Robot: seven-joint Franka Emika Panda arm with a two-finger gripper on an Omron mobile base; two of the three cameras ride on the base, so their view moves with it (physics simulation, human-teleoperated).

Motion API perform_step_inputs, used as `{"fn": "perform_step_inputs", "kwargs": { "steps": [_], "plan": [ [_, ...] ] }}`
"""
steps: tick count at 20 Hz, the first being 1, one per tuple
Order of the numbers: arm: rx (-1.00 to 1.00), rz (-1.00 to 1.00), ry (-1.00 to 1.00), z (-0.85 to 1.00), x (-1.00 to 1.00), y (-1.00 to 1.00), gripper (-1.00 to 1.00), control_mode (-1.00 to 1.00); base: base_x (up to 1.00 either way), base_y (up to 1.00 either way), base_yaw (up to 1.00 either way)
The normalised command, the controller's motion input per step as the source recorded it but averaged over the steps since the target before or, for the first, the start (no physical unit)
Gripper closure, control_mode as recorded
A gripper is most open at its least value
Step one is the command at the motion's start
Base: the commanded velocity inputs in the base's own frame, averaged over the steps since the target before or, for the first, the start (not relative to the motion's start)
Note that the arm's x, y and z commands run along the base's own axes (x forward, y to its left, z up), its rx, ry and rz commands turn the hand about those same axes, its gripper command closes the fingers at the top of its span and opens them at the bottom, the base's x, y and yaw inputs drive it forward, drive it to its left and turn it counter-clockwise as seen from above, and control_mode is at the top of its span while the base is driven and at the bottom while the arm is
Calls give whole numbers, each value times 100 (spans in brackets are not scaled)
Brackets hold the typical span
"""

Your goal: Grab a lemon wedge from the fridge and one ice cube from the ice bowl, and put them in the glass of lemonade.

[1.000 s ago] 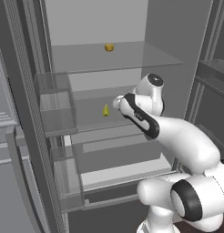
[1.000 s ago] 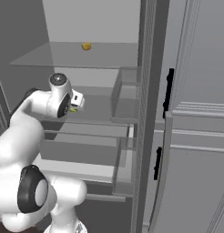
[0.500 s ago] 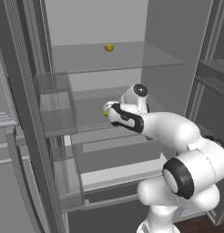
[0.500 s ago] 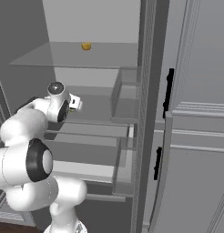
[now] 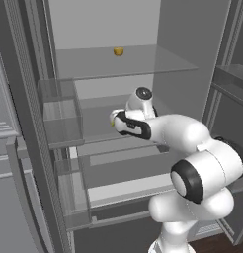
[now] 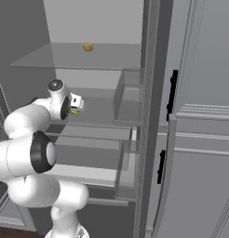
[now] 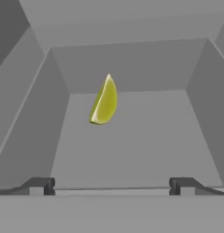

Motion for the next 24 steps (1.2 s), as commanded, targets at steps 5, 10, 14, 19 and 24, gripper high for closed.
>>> {"fn": "perform_step_inputs", "kwargs": {
  "steps": [5, 10, 14, 19, 24],
  "plan": [
    [0, 2, 0, 0, 20, 1, -100, -100, 0, 0, 0],
    [0, 0, 1, 0, 44, 9, -100, -100, 0, 0, 0],
    [-4, 0, 16, 0, 31, 21, -100, -100, 0, 0, 0],
    [-7, 0, 16, -26, 10, 10, -100, -100, 0, 0, 0],
    [-1, 0, 3, -25, 15, 0, -100, -100, 0, 0, 0]
  ]
}}
